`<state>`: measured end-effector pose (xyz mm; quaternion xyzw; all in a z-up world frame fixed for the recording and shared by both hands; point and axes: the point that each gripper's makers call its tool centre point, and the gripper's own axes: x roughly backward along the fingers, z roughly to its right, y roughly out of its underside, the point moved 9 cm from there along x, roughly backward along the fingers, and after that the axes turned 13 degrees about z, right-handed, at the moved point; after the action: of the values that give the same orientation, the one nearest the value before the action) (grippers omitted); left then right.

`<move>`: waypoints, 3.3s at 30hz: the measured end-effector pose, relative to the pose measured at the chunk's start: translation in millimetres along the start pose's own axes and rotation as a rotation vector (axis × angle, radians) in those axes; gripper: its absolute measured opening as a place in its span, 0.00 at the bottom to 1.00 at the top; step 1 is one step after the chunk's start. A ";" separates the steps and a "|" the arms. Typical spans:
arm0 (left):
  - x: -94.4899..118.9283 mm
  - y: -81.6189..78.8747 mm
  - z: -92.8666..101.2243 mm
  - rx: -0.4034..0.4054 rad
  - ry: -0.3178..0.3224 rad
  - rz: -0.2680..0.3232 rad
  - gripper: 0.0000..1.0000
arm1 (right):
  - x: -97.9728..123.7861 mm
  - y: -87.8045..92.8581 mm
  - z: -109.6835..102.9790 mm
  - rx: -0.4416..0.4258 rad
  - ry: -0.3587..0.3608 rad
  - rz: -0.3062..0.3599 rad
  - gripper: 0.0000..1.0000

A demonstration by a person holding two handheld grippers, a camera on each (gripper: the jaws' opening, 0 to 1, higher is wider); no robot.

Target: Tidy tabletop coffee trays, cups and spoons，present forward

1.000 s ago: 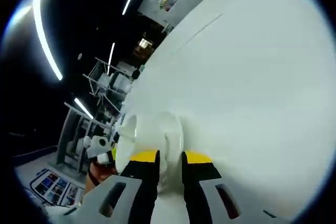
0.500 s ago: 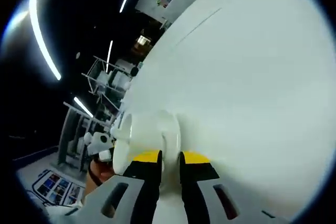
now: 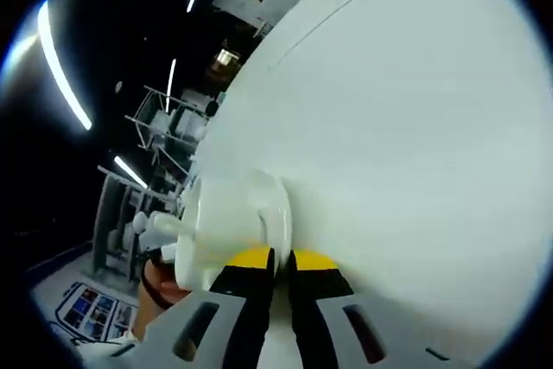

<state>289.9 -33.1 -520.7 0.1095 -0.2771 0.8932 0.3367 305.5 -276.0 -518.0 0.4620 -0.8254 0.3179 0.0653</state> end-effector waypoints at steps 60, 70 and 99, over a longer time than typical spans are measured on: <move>-53.5 -113.4 22.6 0.063 -0.104 0.004 0.05 | -71.4 -106.8 -35.3 -0.015 0.109 0.037 0.04; -85.3 -128.7 8.2 0.071 -0.110 0.029 0.05 | -95.8 -121.8 -18.8 -0.020 0.125 0.072 0.04; -92.0 -111.4 -2.6 0.094 -0.165 0.019 0.05 | -114.4 -118.1 3.1 -0.048 0.161 0.061 0.05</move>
<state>432.5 -12.4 -511.1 0.1958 -0.2626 0.8964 0.2986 465.7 -239.1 -511.5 0.4077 -0.8387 0.3358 0.1327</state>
